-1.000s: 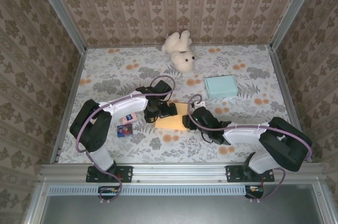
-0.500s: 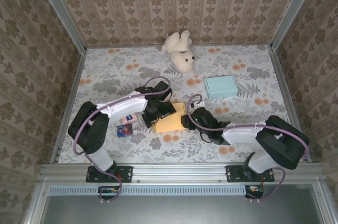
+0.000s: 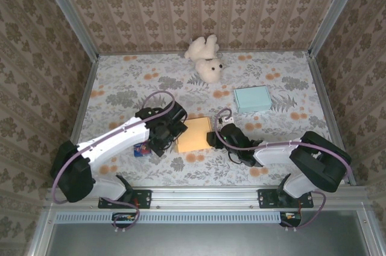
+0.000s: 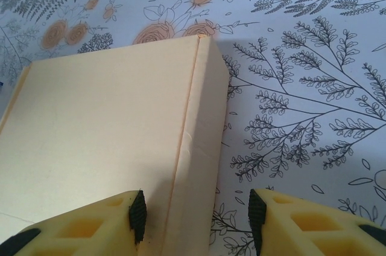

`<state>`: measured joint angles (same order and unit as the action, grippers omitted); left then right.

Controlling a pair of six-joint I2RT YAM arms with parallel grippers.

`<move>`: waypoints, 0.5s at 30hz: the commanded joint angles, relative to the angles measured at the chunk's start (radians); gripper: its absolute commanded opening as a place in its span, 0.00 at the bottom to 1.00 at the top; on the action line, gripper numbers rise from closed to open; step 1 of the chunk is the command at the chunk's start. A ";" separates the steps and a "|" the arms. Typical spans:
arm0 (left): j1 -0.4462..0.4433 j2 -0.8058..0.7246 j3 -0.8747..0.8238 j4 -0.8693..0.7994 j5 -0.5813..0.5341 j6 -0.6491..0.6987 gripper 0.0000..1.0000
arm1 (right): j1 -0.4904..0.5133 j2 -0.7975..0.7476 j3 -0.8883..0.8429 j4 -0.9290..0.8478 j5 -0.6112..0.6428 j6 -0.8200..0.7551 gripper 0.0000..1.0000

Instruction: Fold the paper box

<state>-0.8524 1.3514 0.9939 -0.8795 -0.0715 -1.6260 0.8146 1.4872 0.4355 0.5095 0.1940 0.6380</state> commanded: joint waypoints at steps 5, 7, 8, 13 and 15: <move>0.019 0.024 0.001 0.015 -0.039 0.020 1.00 | 0.074 0.007 -0.088 0.170 0.012 0.158 0.51; 0.021 0.032 0.017 -0.001 -0.060 0.043 1.00 | 0.124 -0.001 -0.087 0.180 0.042 0.183 0.51; 0.024 0.038 0.018 0.002 -0.062 0.061 1.00 | 0.151 -0.006 -0.086 0.184 0.065 0.195 0.51; 0.099 0.133 -0.001 0.097 0.049 0.208 1.00 | 0.232 -0.041 -0.087 0.189 0.172 0.228 0.51; 0.128 0.184 0.005 0.110 0.071 0.256 1.00 | 0.239 -0.051 -0.073 0.166 0.193 0.223 0.52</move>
<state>-0.7570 1.4818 0.9886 -0.7982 -0.0509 -1.4860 1.0439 1.4654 0.3626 0.6571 0.2970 0.8265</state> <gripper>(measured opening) 0.999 0.516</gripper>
